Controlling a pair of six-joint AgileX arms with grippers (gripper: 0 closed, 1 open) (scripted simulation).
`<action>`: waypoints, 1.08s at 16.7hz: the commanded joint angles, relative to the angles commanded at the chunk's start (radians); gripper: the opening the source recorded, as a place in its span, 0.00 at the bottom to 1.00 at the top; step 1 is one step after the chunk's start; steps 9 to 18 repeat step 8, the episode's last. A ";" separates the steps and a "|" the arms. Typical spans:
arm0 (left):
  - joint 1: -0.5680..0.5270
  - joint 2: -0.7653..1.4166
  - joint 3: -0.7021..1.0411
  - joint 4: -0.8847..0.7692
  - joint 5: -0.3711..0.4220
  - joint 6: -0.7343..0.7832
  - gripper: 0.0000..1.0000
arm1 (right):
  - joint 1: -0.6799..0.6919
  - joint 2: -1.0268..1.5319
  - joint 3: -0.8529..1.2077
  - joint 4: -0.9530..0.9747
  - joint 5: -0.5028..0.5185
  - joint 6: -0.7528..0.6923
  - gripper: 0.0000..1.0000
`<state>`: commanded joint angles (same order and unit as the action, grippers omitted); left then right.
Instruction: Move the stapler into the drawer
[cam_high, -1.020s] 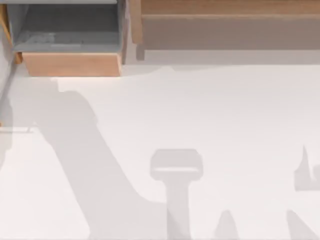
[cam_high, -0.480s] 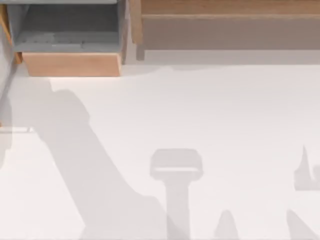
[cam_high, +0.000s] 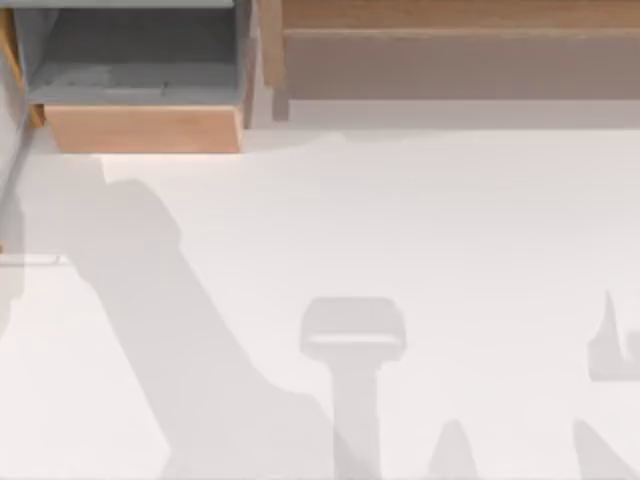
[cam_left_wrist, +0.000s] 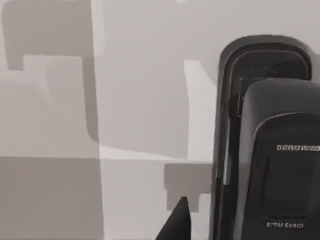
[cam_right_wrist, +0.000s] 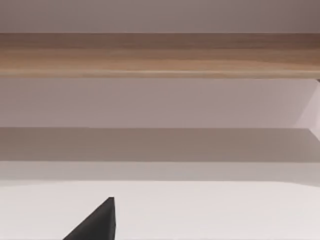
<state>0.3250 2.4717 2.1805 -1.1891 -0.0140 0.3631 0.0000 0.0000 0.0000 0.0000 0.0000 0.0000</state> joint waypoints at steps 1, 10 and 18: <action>0.000 0.000 0.000 0.000 0.000 0.000 0.90 | 0.000 0.000 0.000 0.000 0.000 0.000 1.00; 0.000 0.000 0.000 0.000 0.000 0.000 1.00 | 0.000 0.000 0.000 0.000 0.000 0.000 1.00; 0.000 0.000 0.000 0.000 0.000 0.000 1.00 | 0.000 0.000 0.000 0.000 0.000 0.000 1.00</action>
